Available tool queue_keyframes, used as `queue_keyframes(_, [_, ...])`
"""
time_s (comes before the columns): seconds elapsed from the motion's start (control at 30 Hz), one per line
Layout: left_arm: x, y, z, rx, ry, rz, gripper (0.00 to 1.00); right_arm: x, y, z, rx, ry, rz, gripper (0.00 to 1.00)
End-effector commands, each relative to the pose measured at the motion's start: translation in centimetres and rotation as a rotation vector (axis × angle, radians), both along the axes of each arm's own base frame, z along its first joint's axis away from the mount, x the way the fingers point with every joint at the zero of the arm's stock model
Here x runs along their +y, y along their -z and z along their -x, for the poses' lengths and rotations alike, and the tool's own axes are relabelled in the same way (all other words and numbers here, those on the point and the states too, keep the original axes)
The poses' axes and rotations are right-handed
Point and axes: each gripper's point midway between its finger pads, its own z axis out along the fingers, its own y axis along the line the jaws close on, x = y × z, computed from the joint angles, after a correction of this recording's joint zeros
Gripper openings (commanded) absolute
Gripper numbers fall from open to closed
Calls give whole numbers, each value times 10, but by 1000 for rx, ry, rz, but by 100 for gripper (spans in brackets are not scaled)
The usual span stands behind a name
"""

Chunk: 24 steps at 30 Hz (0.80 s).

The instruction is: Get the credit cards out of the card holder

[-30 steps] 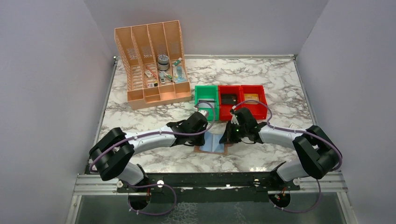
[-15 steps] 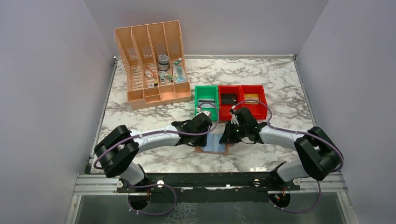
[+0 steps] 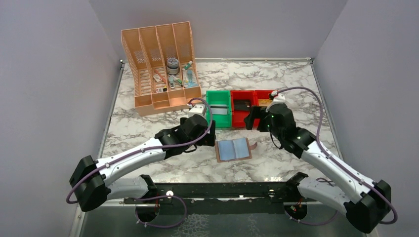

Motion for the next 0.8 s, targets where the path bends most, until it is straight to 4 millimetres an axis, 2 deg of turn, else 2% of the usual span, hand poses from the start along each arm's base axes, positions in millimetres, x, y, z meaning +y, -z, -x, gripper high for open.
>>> queue_keyframes(0.0, [31, -31, -31, -119, -89, -44, 99, -61, -56, -23, -228, 248, 163, 96])
queue_keyframes(0.17, [58, -58, -59, -163, -144, -29, 99, -85, -118, -30, -433, 328, 205, 100])
queue_keyframes(0.3, [81, -80, -79, -198, -197, -39, 99, -99, -149, -39, -494, 358, 220, 100])
queue_keyframes(0.4, [108, -102, -93, -233, -274, -69, 99, -104, -164, -51, -483, 342, 181, 100])
queue_keyframes(0.5, [132, -131, -102, -291, -351, -87, 99, -97, -177, -64, -456, 273, 150, 100])
queue_keyframes(0.67, [164, -179, -100, -412, -475, -110, 99, -102, -189, -87, -410, 247, 117, 100])
queue_keyframes(0.77, [174, -197, -96, -453, -503, -117, 99, -96, -203, -87, -425, 204, 88, 100])
